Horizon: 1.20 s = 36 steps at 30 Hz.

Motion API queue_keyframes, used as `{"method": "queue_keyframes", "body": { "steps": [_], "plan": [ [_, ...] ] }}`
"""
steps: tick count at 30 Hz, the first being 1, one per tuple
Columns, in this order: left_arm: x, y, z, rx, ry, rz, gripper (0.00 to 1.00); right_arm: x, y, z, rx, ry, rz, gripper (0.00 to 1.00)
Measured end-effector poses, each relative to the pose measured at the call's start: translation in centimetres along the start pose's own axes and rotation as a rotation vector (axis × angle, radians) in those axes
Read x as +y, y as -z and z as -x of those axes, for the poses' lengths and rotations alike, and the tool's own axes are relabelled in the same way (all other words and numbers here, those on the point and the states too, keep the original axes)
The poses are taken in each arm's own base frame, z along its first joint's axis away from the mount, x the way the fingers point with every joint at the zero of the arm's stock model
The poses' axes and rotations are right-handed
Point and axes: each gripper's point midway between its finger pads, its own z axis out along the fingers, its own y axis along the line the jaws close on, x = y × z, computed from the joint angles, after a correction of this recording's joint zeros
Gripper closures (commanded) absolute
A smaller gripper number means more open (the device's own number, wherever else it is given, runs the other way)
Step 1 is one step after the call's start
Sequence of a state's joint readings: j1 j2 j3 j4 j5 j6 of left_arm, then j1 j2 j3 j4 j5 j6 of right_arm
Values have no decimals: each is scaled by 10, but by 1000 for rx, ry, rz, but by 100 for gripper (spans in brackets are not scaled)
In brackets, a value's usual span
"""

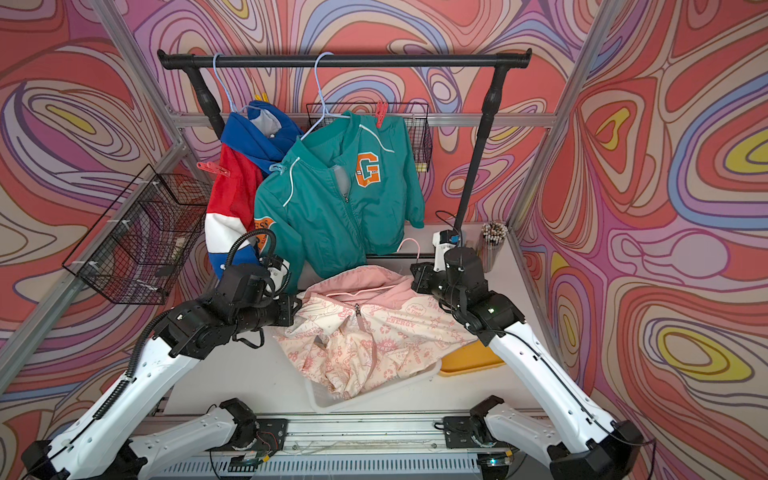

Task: Remove the clothespins securing jackets to the hanger
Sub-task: Remove the jacket from the hanger.

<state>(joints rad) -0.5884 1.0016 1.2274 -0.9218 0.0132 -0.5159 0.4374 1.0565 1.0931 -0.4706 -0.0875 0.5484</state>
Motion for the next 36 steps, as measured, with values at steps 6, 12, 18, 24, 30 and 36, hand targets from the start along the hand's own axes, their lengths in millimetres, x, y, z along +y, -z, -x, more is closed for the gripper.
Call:
{"method": "queue_keyframes", "body": {
  "steps": [6, 12, 18, 24, 30, 36],
  "plan": [
    [-1, -7, -5, 11, 5, -25, 100, -8, 0, 4, -8, -44, -13, 100],
    [-2, -24, -23, 67, 14, -62, 100, -12, -3, 4, -8, -57, -15, 100],
    [-5, -48, -46, 149, 11, -86, 94, -17, -7, 1, 3, -64, -19, 100],
    [-16, -69, -68, 237, -33, -90, 62, -23, -10, 1, -6, -67, -25, 100],
    [-12, -82, -81, 278, -38, -59, 19, -21, -11, 2, -14, -58, -17, 100],
    [-13, -45, -59, 157, -64, -91, 6, -18, -16, 0, 3, -45, 3, 100]
  ]
}}
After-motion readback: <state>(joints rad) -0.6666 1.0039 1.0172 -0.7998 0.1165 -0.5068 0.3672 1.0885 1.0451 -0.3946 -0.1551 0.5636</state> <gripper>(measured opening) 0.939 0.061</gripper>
